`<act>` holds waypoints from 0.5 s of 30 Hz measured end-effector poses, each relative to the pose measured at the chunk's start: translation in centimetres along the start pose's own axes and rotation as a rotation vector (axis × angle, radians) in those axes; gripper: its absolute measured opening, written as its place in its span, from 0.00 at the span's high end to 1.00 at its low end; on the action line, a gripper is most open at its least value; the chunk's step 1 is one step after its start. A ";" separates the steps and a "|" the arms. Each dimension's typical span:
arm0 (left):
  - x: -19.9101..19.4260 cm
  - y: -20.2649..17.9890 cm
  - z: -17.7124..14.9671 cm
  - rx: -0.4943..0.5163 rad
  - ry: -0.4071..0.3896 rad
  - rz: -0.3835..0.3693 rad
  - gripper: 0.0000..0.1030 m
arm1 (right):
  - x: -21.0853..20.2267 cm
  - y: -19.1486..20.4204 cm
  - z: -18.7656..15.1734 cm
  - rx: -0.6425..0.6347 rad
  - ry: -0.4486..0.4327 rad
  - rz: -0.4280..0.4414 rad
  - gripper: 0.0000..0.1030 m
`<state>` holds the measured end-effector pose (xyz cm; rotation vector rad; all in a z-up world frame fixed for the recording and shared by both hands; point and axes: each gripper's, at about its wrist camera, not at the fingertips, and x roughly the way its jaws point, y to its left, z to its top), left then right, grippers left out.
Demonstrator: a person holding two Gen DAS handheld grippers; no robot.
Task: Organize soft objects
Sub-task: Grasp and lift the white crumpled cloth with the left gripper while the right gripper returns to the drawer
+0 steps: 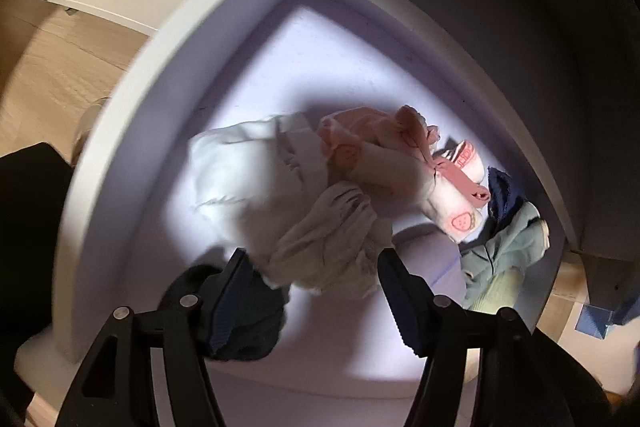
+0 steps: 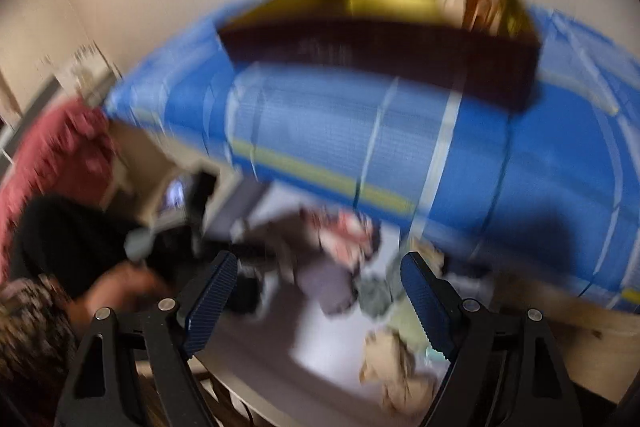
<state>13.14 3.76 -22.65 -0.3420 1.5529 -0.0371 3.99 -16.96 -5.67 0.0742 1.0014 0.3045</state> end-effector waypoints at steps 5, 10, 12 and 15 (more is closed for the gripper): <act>2.1 0.0 1.5 -0.023 0.000 -0.004 0.33 | 2.9 -0.4 -1.7 0.021 0.124 -0.029 0.18; 3.3 0.7 2.2 -0.058 0.000 -0.025 0.42 | 4.7 -1.2 -2.6 0.059 0.205 -0.046 0.18; 3.1 0.7 2.1 -0.033 -0.009 -0.002 0.46 | 5.1 -1.8 -2.8 0.098 0.222 -0.045 0.18; 2.0 0.2 1.7 0.016 -0.015 0.051 0.48 | 5.5 -2.2 -2.9 0.136 0.237 -0.039 0.18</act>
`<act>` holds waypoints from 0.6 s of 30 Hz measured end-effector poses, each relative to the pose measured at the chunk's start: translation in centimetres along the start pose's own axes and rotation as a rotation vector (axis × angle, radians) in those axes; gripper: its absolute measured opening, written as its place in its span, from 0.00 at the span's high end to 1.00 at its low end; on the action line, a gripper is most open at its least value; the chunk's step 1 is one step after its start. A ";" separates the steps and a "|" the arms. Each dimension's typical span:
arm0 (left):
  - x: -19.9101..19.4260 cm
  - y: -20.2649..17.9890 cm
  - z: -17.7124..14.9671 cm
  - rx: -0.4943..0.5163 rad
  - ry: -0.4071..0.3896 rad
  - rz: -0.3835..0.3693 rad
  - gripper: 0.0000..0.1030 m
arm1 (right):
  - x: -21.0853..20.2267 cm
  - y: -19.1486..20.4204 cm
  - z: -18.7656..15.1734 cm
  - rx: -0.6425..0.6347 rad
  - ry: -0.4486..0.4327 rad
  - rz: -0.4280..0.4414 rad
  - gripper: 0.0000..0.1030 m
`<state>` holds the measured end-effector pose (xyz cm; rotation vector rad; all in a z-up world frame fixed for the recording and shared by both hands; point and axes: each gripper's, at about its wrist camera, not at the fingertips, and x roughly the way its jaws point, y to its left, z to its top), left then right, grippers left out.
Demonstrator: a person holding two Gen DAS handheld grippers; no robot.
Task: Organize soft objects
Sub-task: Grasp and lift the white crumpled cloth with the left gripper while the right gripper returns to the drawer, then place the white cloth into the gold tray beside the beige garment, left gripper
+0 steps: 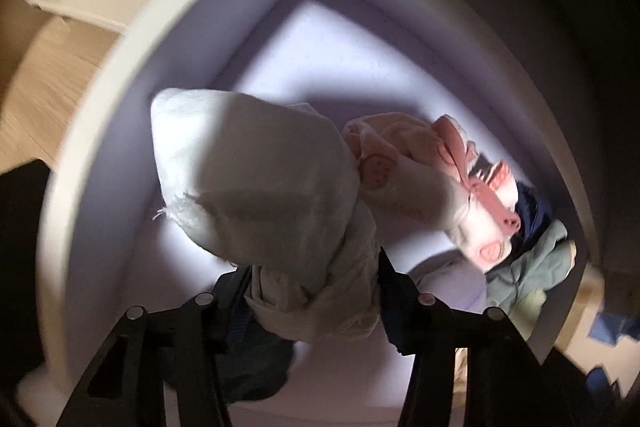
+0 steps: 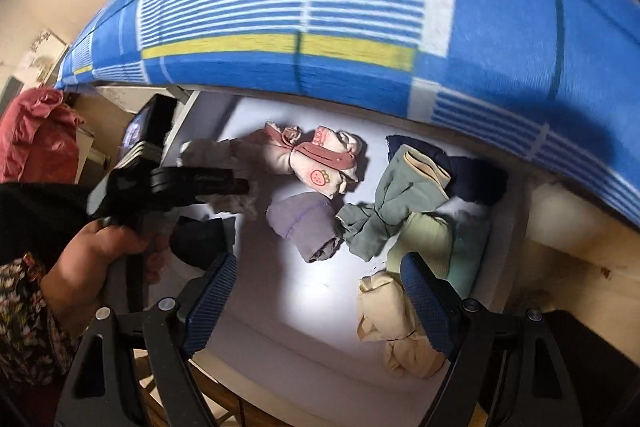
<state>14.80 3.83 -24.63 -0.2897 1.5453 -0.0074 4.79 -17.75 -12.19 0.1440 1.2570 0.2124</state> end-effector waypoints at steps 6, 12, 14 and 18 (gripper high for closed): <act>-4.7 -0.2 -1.8 0.042 -0.040 0.015 0.48 | 1.1 -0.5 -0.2 0.046 0.049 -0.007 0.18; -11.6 -2.3 -4.7 0.147 -0.135 -0.056 0.48 | 2.5 -1.3 -1.1 0.089 0.121 -0.055 0.18; -14.6 -3.3 -5.7 0.211 -0.187 -0.085 0.48 | 3.0 -1.6 -1.5 0.095 0.150 -0.085 0.18; -20.9 -6.3 -6.7 0.348 -0.317 -0.116 0.48 | 3.9 -2.5 -2.0 0.127 0.203 -0.093 0.18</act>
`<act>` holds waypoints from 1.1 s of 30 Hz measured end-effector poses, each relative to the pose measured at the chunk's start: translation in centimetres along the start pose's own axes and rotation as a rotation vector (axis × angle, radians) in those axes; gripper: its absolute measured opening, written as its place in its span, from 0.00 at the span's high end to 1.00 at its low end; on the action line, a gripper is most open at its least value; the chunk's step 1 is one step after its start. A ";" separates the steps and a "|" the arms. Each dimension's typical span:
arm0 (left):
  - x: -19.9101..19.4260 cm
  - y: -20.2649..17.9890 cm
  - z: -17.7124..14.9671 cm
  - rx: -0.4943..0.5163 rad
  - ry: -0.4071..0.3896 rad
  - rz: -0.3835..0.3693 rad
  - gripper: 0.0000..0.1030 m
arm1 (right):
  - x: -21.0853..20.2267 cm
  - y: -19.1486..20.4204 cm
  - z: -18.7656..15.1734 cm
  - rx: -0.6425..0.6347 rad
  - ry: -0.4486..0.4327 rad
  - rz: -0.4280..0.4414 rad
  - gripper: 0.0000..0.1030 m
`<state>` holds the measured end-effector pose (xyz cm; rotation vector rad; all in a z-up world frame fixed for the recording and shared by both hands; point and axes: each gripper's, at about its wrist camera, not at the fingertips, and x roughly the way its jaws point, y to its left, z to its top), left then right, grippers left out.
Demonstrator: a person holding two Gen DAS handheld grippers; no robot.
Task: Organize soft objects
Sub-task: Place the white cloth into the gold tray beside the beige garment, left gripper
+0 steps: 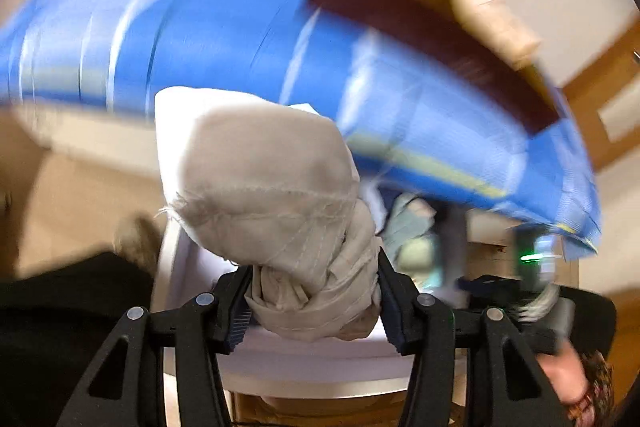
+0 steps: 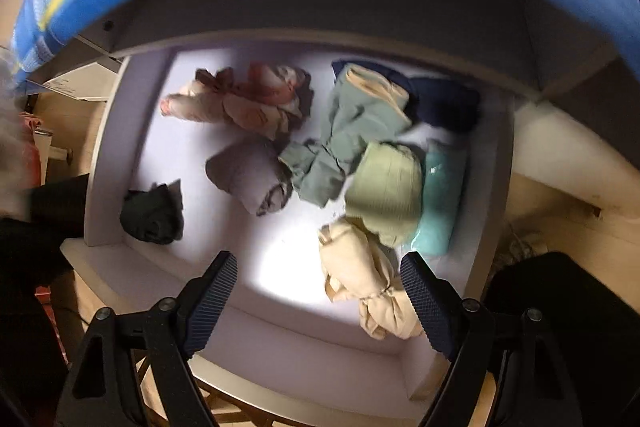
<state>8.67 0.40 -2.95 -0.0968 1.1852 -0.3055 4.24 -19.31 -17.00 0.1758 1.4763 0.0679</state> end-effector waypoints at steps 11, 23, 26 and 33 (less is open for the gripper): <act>-7.1 -9.3 10.0 0.203 -0.149 -0.083 0.48 | 0.3 0.2 -0.3 -0.027 0.027 -0.008 0.18; 2.1 -13.8 17.7 0.249 -0.067 0.059 0.46 | 0.7 -0.9 -0.4 0.010 0.075 0.039 0.17; 3.2 -13.9 18.9 0.244 -0.067 0.107 0.39 | 0.6 -1.1 -0.2 0.021 0.073 0.046 0.17; 0.3 -13.6 18.9 0.229 -0.164 0.051 0.33 | 1.0 -1.5 -0.1 0.042 0.090 0.047 0.16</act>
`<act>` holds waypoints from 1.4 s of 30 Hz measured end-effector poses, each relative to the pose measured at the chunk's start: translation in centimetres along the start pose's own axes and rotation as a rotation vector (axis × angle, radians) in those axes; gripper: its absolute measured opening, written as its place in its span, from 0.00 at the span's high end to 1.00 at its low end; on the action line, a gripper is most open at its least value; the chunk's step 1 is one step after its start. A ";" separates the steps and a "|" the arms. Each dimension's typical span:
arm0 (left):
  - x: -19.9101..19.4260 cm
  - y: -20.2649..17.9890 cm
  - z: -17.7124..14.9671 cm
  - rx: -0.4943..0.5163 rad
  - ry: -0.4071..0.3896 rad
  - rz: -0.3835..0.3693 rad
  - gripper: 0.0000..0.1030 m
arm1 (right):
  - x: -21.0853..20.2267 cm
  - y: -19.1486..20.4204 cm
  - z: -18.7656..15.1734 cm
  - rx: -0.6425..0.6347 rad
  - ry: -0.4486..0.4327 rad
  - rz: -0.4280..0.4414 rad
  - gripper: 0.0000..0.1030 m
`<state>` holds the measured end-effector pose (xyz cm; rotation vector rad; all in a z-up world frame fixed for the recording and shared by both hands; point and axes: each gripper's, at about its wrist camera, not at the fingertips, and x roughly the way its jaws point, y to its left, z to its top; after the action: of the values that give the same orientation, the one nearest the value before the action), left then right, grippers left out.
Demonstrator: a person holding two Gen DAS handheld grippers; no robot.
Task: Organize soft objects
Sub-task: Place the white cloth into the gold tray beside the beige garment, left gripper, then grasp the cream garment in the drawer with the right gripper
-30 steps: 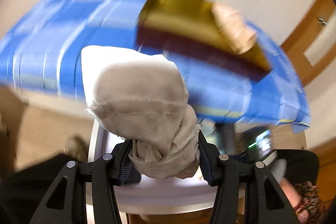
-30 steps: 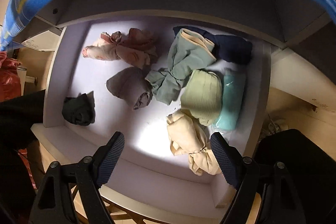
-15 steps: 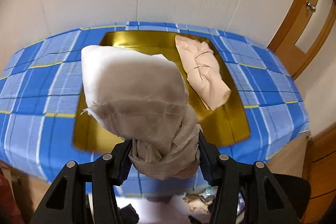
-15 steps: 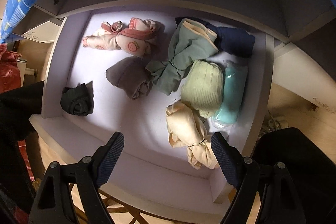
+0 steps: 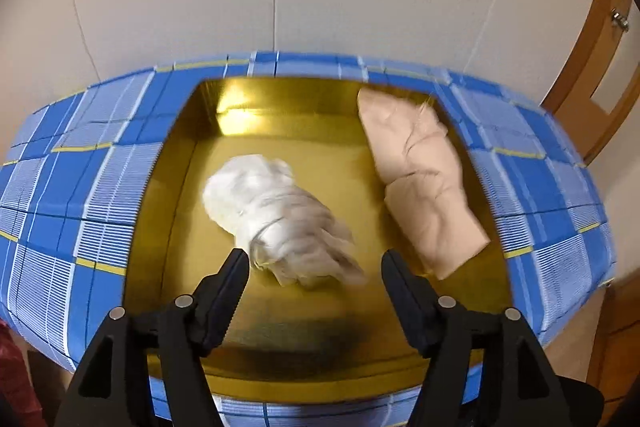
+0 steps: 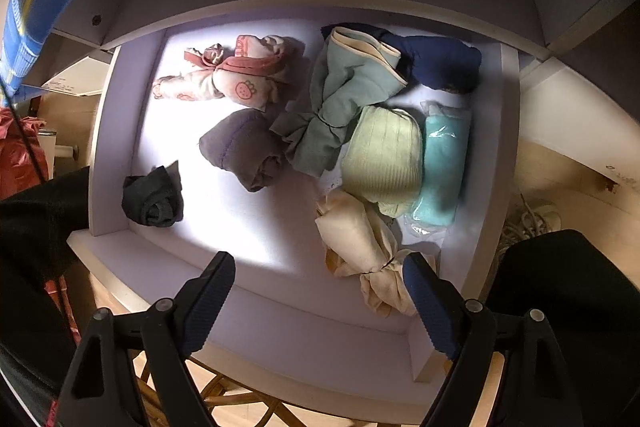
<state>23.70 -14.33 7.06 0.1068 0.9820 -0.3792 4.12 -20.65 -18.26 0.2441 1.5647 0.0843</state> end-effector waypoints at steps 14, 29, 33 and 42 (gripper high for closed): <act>-5.6 1.9 -12.7 0.095 -0.066 -0.074 0.33 | 1.0 -1.0 -0.1 -0.011 0.017 -0.089 0.16; 3.0 7.8 -25.3 -0.180 0.211 -0.041 0.33 | 6.5 0.3 0.0 -0.152 0.133 -0.225 0.25; 4.1 8.9 -25.7 -0.232 0.241 -0.032 0.33 | 8.7 1.1 -0.5 -0.216 0.194 -0.251 0.41; 6.1 9.1 -26.5 -0.255 0.298 -0.036 0.33 | 10.5 1.0 -0.4 -0.242 0.211 -0.324 0.62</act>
<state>9.06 -0.70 -13.48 -0.0883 1.3199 -0.2727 3.97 -17.46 -28.30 -0.2161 1.7667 0.0458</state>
